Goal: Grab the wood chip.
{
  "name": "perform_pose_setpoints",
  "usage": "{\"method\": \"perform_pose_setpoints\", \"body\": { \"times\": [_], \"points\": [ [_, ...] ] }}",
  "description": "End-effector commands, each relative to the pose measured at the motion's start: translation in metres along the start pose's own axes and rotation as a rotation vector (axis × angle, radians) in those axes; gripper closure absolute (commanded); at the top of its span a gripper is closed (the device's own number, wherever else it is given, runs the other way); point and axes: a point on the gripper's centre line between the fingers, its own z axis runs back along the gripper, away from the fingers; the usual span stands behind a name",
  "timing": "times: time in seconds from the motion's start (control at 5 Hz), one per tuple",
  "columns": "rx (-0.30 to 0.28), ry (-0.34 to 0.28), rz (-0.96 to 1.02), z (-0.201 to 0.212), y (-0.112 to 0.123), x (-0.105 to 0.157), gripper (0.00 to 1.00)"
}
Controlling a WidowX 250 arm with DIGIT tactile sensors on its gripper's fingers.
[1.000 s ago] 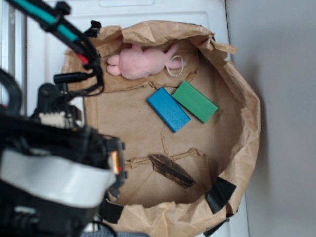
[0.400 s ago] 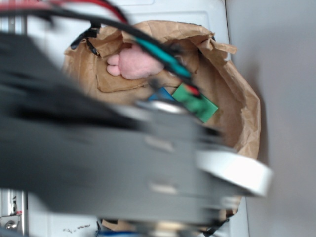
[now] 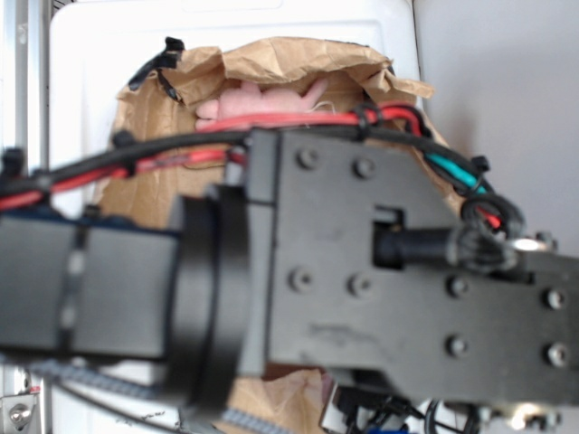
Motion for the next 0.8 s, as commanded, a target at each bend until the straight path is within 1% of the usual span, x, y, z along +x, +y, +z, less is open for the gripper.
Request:
{"method": "perform_pose_setpoints", "body": {
  "times": [0.0, 0.2, 0.4, 0.6],
  "points": [
    [0.014, -0.068, -0.003, 0.019, -0.003, 0.009, 0.0],
    [0.056, -0.085, -0.074, -0.005, 0.013, -0.009, 0.0],
    [0.047, -0.091, -0.139, -0.01, 0.03, -0.022, 0.0],
    [0.042, -0.097, -0.178, -0.014, 0.04, -0.028, 0.0]
  ]
}}
